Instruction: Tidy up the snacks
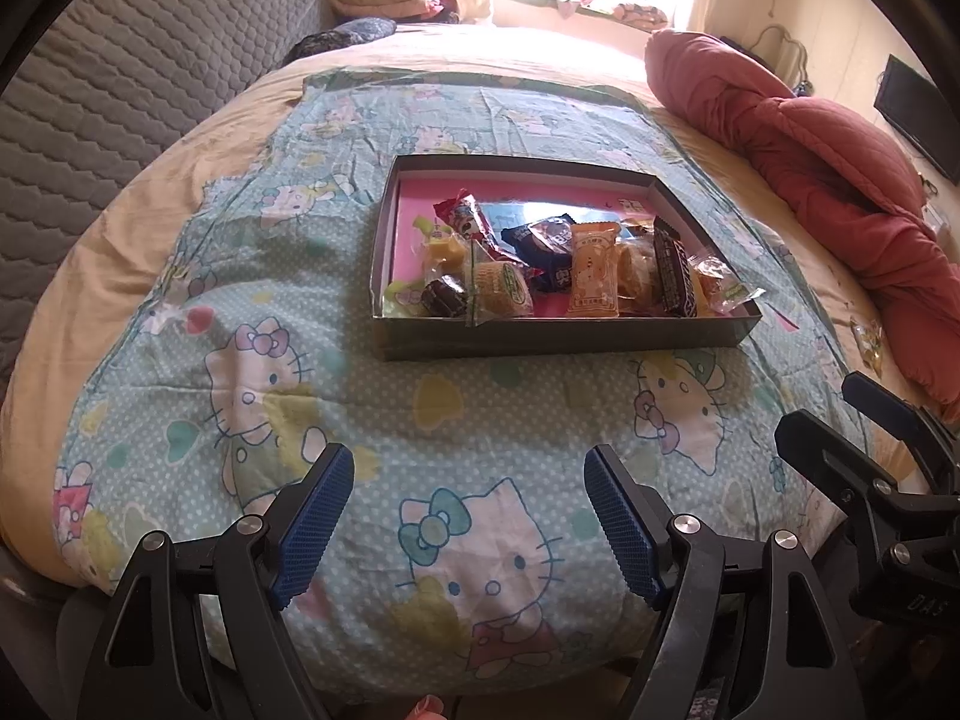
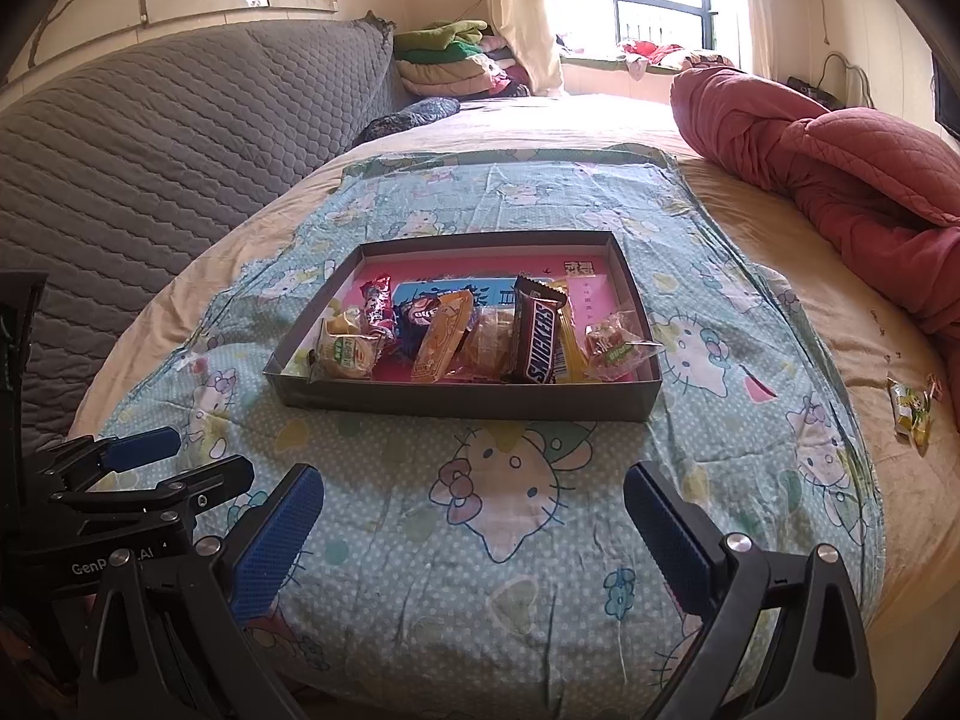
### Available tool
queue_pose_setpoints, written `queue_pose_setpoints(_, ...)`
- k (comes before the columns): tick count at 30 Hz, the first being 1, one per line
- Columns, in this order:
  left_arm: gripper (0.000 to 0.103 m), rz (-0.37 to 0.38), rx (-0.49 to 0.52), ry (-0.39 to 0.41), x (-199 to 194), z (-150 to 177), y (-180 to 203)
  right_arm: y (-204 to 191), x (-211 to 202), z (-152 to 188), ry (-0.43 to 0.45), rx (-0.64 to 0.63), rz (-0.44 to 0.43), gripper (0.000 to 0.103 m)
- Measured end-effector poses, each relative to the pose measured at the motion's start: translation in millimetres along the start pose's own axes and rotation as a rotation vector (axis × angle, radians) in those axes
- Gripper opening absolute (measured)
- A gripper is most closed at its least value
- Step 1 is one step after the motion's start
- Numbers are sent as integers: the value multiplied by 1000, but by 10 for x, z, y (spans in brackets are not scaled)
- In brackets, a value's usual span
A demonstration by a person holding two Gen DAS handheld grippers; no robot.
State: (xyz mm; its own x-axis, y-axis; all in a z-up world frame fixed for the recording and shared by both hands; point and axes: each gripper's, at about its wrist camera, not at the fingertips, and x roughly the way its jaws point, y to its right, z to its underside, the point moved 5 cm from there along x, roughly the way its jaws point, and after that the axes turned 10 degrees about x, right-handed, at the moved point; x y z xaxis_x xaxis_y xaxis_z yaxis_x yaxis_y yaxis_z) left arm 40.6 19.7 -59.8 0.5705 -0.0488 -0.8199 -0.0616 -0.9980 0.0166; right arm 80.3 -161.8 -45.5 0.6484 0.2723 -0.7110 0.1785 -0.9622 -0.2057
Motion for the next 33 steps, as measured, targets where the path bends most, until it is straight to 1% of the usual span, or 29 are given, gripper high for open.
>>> queue_pose_setpoints(33, 80, -24, 4, 6, -9, -14, -17, 39, 23, 4, -8, 6, 3, 101)
